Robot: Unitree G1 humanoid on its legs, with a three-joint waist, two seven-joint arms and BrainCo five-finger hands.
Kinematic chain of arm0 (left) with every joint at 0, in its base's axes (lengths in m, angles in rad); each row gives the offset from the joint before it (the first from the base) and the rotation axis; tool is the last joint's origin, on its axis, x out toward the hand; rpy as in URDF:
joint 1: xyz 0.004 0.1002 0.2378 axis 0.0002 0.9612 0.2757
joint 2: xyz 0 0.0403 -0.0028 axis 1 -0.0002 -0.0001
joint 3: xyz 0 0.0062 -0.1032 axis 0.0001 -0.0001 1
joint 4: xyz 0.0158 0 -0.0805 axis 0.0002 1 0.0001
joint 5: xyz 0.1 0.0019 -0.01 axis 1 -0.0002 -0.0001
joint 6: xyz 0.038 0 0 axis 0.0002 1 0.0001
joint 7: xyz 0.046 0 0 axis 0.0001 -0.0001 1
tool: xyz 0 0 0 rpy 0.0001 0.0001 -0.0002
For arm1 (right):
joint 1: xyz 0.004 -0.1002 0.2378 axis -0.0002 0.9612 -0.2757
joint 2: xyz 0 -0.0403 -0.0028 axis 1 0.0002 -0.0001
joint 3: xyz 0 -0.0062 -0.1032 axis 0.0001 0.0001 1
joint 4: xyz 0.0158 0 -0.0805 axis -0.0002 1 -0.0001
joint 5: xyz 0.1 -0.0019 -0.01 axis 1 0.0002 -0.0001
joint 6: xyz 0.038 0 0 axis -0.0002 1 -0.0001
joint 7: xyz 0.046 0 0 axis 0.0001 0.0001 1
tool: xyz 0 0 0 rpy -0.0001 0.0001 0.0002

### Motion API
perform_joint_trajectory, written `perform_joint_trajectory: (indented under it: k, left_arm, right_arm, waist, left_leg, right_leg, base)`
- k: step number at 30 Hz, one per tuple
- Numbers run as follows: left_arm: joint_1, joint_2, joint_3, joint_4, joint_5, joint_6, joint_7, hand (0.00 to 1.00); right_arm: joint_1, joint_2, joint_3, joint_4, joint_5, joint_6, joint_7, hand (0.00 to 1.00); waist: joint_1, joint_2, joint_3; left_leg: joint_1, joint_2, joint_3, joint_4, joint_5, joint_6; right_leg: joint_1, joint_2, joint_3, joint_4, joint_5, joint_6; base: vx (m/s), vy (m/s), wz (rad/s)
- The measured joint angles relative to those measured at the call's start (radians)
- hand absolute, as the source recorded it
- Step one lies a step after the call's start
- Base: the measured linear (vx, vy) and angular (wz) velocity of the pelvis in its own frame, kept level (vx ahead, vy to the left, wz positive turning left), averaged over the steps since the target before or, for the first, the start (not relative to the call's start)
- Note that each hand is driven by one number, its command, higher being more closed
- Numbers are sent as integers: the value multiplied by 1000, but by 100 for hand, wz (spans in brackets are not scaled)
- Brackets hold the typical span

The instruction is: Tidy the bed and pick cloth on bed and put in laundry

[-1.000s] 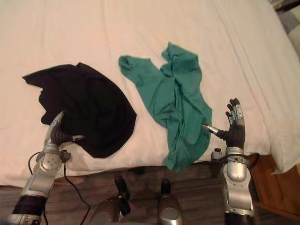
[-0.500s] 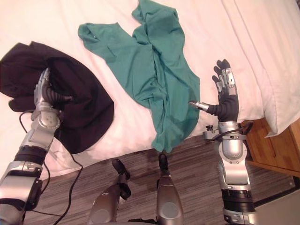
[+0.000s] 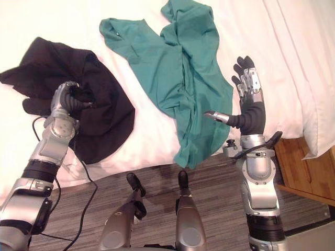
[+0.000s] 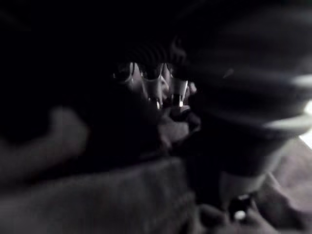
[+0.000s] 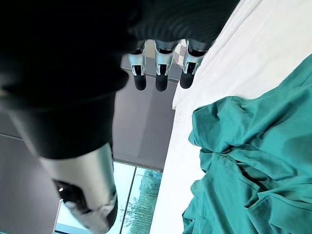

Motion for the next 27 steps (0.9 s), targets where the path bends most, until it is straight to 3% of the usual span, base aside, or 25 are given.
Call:
perform_joint_trajectory:
  k: [3,8,15,20,27]
  left_arm:
    - [20,0,0,4,-54,-27,0,100]
    - [81,-3,12,36,-155,-136,-9,100]
    - [219,-58,109,38,-289,-318,-164,100]
    - [283,-86,164,11,-329,-360,-269,100]
    - [381,-122,202,-71,-352,-362,-298,100]
  right_arm:
    - [-17,0,0,0,-38,15,0,0]
    - [-42,-4,2,14,-147,57,-1,0]
    - [-177,-88,46,200,-275,155,-22,0]
    - [-303,-152,101,368,-306,224,-25,0]
    - [-421,-250,146,540,-311,301,-20,0]
  waist:
    - [-4,0,0]
    - [-8,1,-1]
    - [-4,7,-4]
    - [18,17,-2]
    - [46,58,12]
  left_leg:
    - [6,-3,0,0,0,1]
    - [22,-7,-29,-1,3,5]
    - [19,-14,-111,-13,31,16]
    - [-6,-18,-167,-14,52,18]
    - [-37,-17,-235,-18,73,17]
  right_leg:
    - [6,-3,0,0,1,2]
    - [29,-6,-16,-1,0,3]
    - [65,-5,-83,-5,-3,6]
    - [70,-4,-121,-13,-4,6]
    - [70,0,-172,-16,-6,2]
  base:
    - [60,7,-1]
    - [68,-5,6]
    - [41,-7,25]
    - [8,-2,25]
    - [12,-22,19]
